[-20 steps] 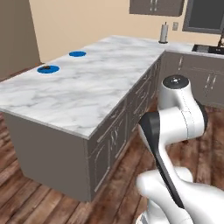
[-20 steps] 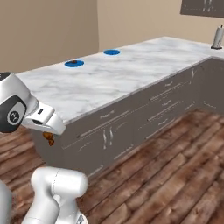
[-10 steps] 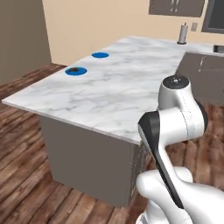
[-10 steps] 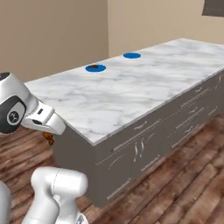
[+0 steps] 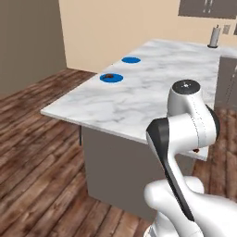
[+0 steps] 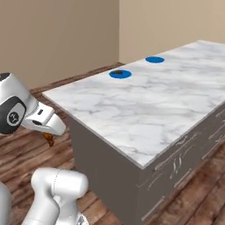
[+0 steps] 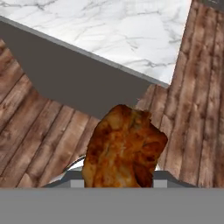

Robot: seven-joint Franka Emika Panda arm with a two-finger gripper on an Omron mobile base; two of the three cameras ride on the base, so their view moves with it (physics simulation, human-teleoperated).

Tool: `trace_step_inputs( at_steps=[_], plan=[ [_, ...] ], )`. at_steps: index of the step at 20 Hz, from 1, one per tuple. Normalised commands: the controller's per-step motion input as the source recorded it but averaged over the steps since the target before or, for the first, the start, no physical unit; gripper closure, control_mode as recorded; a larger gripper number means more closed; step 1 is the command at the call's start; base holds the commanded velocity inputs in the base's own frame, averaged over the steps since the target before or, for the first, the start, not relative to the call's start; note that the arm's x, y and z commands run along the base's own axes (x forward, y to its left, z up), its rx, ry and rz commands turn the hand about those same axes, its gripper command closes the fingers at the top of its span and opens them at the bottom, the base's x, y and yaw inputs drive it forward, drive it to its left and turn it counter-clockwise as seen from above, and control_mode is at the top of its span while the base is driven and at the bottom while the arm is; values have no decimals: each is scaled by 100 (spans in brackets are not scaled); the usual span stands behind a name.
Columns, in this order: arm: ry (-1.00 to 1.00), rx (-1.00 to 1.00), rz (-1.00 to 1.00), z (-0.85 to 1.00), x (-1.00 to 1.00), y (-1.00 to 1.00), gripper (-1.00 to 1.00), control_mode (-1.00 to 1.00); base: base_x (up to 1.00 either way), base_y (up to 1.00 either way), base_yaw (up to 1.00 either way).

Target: Take the chicken drumsticks from the pan and place one on each plate on the dining counter.

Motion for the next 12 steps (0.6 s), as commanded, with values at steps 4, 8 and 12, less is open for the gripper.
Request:
trace_step_inputs(
  at_steps=[4,8,12],
  plan=[
    [0,0,0,0,0,0,100,100,25,100,-3],
    [0,0,0,0,0,0,100,100,27,100,-2],
    [0,0,0,0,0,0,100,100,34,100,-4]
  ],
)
